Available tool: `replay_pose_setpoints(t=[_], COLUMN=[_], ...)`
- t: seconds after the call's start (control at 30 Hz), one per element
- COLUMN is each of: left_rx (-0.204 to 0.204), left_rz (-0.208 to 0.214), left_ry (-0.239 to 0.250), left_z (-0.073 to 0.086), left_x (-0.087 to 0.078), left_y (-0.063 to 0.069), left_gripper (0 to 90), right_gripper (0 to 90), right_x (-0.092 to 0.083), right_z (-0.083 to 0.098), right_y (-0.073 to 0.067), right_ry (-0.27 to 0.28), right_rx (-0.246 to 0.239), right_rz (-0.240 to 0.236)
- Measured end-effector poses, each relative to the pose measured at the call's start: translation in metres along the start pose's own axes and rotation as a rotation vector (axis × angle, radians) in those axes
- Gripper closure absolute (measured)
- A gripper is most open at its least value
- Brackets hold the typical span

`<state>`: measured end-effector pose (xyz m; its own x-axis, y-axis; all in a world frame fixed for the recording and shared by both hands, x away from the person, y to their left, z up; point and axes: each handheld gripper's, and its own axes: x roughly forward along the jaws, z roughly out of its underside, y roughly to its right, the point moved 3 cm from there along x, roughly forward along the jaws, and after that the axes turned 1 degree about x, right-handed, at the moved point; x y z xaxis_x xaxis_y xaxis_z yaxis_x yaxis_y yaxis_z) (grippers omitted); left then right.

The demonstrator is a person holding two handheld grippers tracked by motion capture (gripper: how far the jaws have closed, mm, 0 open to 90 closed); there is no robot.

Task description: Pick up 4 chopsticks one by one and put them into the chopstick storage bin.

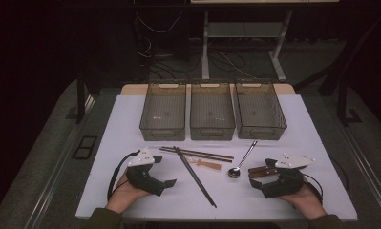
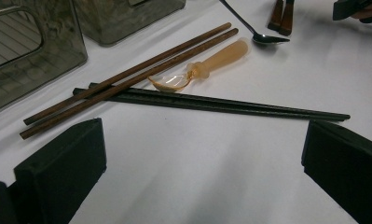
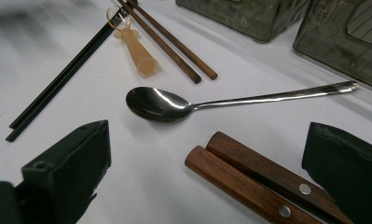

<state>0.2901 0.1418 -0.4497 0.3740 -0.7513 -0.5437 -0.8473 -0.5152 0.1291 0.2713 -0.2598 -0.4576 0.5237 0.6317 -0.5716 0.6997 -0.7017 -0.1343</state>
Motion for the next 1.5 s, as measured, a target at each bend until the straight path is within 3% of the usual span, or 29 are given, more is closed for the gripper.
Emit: replay_pose_setpoints(t=[0.3,1.03,1.2,1.33,1.4,1.43,1.5], left_rx=[-0.001,0.001,0.001,0.007,0.007,0.003,0.007], left_rz=[-0.013,-0.044,-0.061,-0.082,-0.096,-0.102,-0.117], left_ry=[-0.012,-0.02,-0.017,-0.014,-0.014,-0.01,-0.009], left_z=[0.0,-0.007,-0.008,-0.008,-0.009,-0.01,-0.012], left_x=[0.001,0.0,-0.001,-0.001,-0.001,-0.001,-0.001], left_y=[-0.002,-0.013,-0.017,-0.02,-0.022,-0.023,-0.026], left_gripper=[0.0,17.7,26.3,43.1,45.8,52.5,57.3], right_gripper=[1.5,1.5,1.5,1.5,1.5,1.5,1.5], right_x=[-0.002,-0.003,-0.002,-0.001,-0.001,-0.002,-0.002], right_z=[0.0,-0.002,-0.003,-0.003,-0.003,-0.003,-0.003], right_y=[0.002,0.002,0.0,-0.001,-0.001,-0.001,-0.001], right_ry=[0.007,0.017,0.016,0.01,0.009,0.015,0.013], right_rx=[0.004,0.001,-0.008,-0.011,-0.016,-0.012,-0.011], right_rz=[-0.001,-0.007,-0.012,-0.014,-0.015,-0.016,-0.014])
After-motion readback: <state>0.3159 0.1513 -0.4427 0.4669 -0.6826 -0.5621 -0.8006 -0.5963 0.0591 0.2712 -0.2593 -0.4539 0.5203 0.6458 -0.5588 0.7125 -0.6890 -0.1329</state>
